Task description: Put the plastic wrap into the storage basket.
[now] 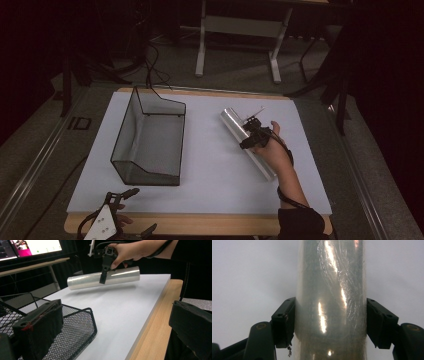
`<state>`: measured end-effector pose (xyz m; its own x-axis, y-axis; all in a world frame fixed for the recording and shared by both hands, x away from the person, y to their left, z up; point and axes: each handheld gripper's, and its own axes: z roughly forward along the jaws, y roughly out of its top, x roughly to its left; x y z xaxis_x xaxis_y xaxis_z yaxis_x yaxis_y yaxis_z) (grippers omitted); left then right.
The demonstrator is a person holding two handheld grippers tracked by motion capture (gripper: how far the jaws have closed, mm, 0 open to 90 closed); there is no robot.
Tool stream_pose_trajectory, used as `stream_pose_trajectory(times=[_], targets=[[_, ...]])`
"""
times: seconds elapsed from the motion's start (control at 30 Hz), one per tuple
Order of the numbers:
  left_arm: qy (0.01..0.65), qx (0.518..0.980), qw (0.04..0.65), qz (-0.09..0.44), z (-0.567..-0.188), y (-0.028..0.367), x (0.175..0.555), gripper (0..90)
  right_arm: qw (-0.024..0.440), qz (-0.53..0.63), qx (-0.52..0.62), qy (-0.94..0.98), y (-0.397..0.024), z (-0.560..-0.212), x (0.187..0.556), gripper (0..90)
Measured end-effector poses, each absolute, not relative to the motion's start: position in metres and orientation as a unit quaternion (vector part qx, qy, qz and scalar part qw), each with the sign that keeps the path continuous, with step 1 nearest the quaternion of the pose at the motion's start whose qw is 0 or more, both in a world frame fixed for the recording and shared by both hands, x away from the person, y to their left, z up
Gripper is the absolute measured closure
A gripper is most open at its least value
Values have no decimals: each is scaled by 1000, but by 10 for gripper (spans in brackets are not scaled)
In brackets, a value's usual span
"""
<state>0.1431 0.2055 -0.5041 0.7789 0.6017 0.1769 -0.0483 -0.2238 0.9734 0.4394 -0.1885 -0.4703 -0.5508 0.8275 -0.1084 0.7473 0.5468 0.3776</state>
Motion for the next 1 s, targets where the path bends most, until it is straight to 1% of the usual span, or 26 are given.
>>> stream_pose_trajectory(times=[0.07, 0.53, 0.6, 0.97, 1.0], targets=[[189, 733, 593, 274, -504, 205, 144, 0, 127, 147, 435, 879, -191, -471, 436, 326], [188, 734, 592, 274, -504, 204, 143, 0, 130, 137, 417, 889, -197, -491, 431, 325], [187, 734, 592, 274, -504, 204, 143, 0, 123, 133, 421, 889, -198, -494, 432, 325], [184, 735, 592, 273, -504, 203, 142, 0, 107, 115, 425, 891, -196, -493, 437, 317], [184, 736, 592, 273, -504, 203, 142, 0, 106, 106, 431, 890, -194, -493, 439, 259]])
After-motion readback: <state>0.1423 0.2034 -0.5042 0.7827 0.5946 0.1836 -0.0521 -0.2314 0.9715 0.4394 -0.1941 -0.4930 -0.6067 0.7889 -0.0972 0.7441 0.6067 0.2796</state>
